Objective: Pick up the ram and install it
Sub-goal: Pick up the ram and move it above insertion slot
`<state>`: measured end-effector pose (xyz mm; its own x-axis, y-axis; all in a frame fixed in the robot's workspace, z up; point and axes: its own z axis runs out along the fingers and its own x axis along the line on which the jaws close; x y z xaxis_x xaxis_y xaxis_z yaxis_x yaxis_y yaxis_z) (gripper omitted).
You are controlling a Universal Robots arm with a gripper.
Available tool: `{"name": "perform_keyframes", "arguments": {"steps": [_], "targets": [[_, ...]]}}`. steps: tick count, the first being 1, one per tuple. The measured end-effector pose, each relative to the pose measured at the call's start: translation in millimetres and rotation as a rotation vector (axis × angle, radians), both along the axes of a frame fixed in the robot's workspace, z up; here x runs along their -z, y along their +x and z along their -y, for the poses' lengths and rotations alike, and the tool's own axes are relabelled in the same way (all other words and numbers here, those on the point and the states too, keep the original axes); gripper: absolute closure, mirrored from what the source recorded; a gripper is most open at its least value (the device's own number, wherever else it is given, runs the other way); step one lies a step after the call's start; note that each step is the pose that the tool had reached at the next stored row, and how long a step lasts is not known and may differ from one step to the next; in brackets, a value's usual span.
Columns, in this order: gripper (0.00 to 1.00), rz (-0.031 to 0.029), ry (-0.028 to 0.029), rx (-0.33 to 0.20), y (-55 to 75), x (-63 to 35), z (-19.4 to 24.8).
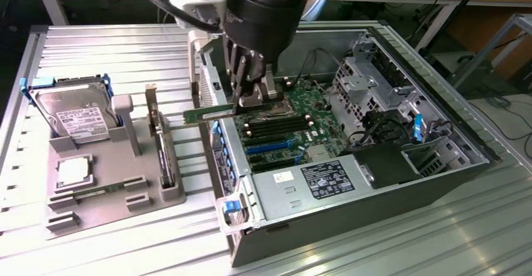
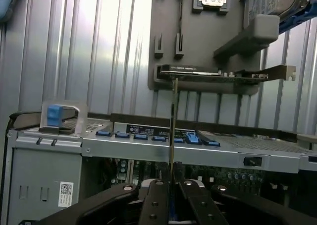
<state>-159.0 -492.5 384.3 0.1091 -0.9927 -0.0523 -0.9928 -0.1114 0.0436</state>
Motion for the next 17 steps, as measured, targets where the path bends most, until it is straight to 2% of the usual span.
{"name": "perform_keyframes", "arguments": {"steps": [1,4,8,10,12,17], "targets": [[0.86,0.0001,0.0002,0.0,5.0,0.2,-4.1],[0.86,0.0,0.0003,0.0,18.5,0.7,-12.4],[0.86,0.0001,0.0026,0.0,37.1,1.3,-17.6],[0.86,0.0,0.0076,0.0,57.9,1.9,-22.8],[0.86,0.0001,0.0104,0.0,67.4,2.3,-25.4],[0.86,0.0001,0.0226,0.0,94.6,3.4,-33.2]]}}
